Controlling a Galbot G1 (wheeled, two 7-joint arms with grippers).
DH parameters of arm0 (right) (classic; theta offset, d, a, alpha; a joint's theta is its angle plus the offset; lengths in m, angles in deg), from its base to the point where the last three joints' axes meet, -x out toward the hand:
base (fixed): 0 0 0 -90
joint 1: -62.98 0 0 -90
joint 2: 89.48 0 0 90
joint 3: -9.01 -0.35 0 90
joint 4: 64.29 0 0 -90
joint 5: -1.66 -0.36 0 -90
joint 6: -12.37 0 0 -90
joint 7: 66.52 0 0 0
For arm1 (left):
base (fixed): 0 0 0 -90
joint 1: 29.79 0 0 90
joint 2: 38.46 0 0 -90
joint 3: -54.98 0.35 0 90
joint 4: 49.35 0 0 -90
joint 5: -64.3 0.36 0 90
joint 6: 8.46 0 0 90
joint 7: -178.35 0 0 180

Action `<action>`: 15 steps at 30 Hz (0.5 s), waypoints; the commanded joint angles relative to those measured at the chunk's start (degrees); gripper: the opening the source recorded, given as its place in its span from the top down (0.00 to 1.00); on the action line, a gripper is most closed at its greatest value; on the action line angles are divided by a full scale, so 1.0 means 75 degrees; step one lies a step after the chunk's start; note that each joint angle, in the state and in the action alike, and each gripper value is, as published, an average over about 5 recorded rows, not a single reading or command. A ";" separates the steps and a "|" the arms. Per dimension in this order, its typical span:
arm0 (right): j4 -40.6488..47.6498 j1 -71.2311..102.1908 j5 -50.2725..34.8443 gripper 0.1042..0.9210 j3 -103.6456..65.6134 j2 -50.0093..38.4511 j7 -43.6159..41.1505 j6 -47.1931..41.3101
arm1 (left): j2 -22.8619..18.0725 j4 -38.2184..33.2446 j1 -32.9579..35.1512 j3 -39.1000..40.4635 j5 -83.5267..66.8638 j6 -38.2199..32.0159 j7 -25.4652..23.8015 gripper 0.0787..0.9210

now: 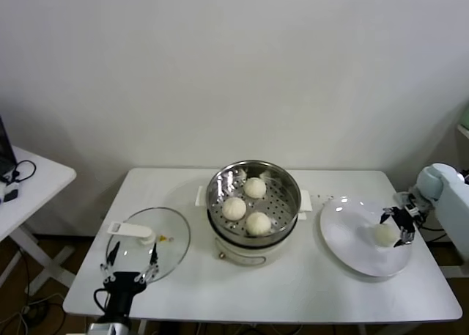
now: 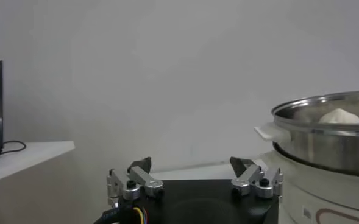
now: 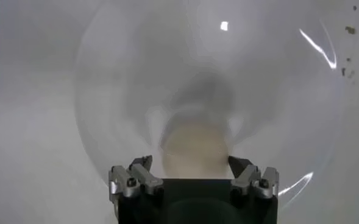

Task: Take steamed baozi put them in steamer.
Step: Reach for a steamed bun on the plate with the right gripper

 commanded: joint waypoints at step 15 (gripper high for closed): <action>0.0439 -0.0001 0.0359 0.14 -0.0331 0.0312 0.0074 0.0044 | -0.0001 0.0003 -0.0006 0.0009 0.0004 0.0003 0.0000 0.12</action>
